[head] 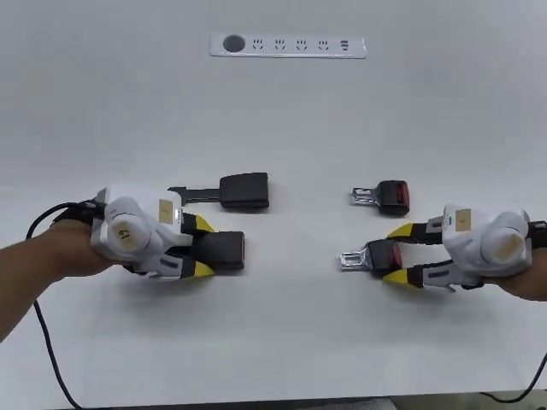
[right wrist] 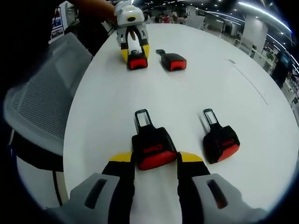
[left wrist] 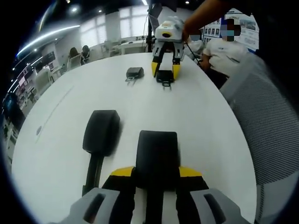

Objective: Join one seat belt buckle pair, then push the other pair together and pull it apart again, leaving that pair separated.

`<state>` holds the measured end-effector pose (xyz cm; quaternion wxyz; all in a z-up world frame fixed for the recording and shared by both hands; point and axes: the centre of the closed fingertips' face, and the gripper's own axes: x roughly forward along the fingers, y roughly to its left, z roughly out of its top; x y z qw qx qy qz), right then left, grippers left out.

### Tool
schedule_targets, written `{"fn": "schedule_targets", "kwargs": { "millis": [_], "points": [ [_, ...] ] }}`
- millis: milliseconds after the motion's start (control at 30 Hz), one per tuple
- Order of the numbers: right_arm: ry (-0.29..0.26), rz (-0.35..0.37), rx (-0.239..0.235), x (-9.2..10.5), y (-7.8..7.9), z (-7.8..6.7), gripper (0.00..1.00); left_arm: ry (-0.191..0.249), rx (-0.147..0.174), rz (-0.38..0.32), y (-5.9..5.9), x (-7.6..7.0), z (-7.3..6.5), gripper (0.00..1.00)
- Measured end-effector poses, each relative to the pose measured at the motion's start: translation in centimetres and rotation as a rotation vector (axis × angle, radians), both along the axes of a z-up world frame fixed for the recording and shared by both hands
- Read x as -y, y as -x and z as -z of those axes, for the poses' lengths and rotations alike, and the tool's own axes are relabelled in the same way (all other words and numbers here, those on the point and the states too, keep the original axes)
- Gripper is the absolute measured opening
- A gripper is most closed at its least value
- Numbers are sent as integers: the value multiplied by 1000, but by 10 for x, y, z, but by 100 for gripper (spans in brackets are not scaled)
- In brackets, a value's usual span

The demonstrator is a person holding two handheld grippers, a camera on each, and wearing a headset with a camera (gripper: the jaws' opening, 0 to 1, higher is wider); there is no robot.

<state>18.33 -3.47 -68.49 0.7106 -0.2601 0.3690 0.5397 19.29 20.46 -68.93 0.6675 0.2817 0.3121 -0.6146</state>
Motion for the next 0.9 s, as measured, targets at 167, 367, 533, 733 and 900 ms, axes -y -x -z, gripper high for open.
{"fn": "schedule_targets", "kwargs": {
  "millis": [167,367,533,733,900],
  "points": [
    [-12,46,-39,0,-3,0,34,-5,-5,-4,-1,0,0,34],
    [-8,50,-24,-3,-4,2,33,-6,-24,-30,-1,-2,0,34],
    [1,52,-6,-13,-4,2,33,-16,-21,-25,-2,-2,0,34],
    [-12,64,10,-33,-6,3,33,-41,-29,-18,-1,-2,0,34],
    [-37,57,18,-54,-6,3,33,-50,-36,-22,-1,-2,-1,34]
  ]
}}
